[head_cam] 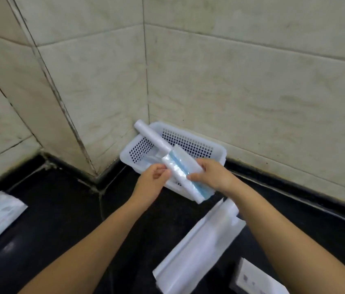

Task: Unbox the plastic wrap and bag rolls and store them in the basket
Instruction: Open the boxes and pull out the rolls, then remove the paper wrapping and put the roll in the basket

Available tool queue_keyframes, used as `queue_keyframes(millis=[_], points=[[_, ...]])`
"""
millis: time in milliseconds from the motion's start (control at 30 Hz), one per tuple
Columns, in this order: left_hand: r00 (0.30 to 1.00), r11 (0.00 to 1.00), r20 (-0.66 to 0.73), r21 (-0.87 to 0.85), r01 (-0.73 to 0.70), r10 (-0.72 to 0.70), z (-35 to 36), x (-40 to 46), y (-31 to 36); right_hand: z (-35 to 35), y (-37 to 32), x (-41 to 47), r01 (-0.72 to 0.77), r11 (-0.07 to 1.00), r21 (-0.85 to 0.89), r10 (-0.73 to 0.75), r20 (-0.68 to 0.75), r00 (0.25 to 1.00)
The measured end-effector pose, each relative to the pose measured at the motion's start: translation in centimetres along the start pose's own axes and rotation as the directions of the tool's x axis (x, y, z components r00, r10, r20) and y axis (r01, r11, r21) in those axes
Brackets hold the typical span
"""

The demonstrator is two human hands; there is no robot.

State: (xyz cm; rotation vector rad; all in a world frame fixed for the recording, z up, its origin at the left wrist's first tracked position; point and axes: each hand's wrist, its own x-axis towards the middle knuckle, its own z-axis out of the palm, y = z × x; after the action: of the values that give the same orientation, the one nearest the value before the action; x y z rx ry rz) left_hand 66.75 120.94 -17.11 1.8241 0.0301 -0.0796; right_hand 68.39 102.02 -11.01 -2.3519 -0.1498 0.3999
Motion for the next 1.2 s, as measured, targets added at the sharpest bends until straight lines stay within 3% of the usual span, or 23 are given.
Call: queue_keyframes(millis=[33, 67, 133, 200, 400, 500, 600, 767, 833, 900, 933, 1000, 1100, 1133, 1200], points=[[0.992, 0.946, -0.042, 0.309, -0.097, 0.116, -1.3, 1.5, -1.5, 0.2, -0.5, 2.2, -0.02, 0.999, -0.034, 0.019, -0.021, 1.0], [0.976, 0.801, 0.007, 0.571, -0.181, 0.216, -2.4, 2.7, -3.2, 0.4, -0.9, 4.3, -0.039, 0.997, -0.071, 0.036, -0.04, 0.999], [0.943, 0.497, 0.176, 0.814, -0.301, 0.281, -4.1, 4.1, -6.1, 1.3, -1.7, 8.2, -0.07, 0.987, -0.147, 0.065, -0.039, 0.997], [0.908, 0.383, 0.257, 0.843, -0.377, 0.33, -4.8, 4.5, -7.9, 2.9, -2.2, 11.1, -0.079, 0.974, -0.214, 0.086, 0.024, 0.996], [0.86, 0.339, 0.231, 0.848, -0.407, 0.455, -4.1, 5.3, -9.4, 9.1, -2.0, 15.1, -0.018, 0.915, -0.404, 0.138, 0.27, 0.953], [0.847, 0.337, 0.202, 0.853, -0.399, 0.491, -3.9, 5.4, -9.6, 10.3, -1.6, 15.0, 0.01, 0.873, -0.488, 0.145, 0.28, 0.949], [0.854, 0.328, 0.222, 0.854, -0.404, 0.471, -3.8, 5.2, -9.1, 8.7, -1.9, 13.7, 0.082, 0.839, -0.538, 0.052, 0.23, 0.972], [0.917, 0.4, 0.219, 0.847, -0.349, 0.335, -3.4, 3.4, -7.5, 3.2, -1.2, 6.1, 0.222, 0.934, -0.28, -0.208, 0.077, 0.975], [0.877, 0.419, 0.237, 0.806, -0.418, 0.419, -2.0, 0.5, -6.7, 2.1, 0.8, 1.5, 0.263, 0.948, -0.182, -0.254, 0.07, 0.965], [0.847, 0.541, 0.277, 0.67, -0.508, 0.453, 0.4, -3.7, -6.3, 2.5, 3.4, -3.2, 0.282, 0.941, -0.185, -0.259, 0.141, 0.956], [0.862, 0.634, 0.32, 0.584, -0.506, 0.393, 1.7, -5.9, -6.2, 3.3, 5.0, -5.1, 0.304, 0.922, -0.238, -0.26, 0.2, 0.945], [0.901, 0.755, 0.403, 0.538, -0.375, 0.16, 4.3, -9.0, -6.7, 5.3, 8.3, -7.7, 0.398, 0.829, -0.392, -0.283, 0.318, 0.905], [0.924, 0.875, 0.342, 0.485, -0.016, -0.173, 6.5, -10.2, -7.1, 7.7, 11.8, -9.3, 0.433, 0.695, -0.574, -0.263, 0.358, 0.896], [0.921, 0.894, 0.305, 0.438, 0.089, -0.241, 6.9, -10.0, -6.9, 8.1, 12.3, -9.3, 0.422, 0.67, -0.611, -0.267, 0.333, 0.904], [0.915, 0.886, 0.27, 0.436, 0.16, -0.299, 7.2, -9.5, -6.5, 8.7, 12.5, -9.1, 0.415, 0.616, -0.67, -0.284, 0.302, 0.91]])
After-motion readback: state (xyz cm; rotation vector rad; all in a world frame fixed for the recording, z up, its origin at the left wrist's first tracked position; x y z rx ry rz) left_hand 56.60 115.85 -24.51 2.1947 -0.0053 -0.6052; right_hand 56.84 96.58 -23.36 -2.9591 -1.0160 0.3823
